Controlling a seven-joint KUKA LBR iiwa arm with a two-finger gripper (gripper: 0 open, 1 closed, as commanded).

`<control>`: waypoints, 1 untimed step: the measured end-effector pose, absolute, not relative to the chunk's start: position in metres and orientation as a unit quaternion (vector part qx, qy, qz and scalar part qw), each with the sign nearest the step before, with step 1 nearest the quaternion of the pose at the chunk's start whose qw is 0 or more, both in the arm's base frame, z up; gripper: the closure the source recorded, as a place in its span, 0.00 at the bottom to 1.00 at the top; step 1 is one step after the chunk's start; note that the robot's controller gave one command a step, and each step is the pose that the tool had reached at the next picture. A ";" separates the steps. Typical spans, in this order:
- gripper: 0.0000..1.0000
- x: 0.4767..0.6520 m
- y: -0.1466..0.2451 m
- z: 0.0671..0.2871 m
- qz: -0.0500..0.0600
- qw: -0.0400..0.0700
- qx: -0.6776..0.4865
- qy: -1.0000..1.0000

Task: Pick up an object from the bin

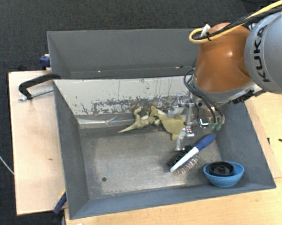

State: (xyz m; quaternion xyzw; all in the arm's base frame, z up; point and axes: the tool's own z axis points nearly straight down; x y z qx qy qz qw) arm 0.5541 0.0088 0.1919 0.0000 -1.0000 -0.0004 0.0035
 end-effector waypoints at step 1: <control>0.00 0.590 -0.022 0.075 -0.004 -0.007 -0.103 -0.995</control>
Offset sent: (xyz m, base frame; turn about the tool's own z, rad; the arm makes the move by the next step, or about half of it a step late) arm 0.0304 -0.0341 -0.1219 0.2091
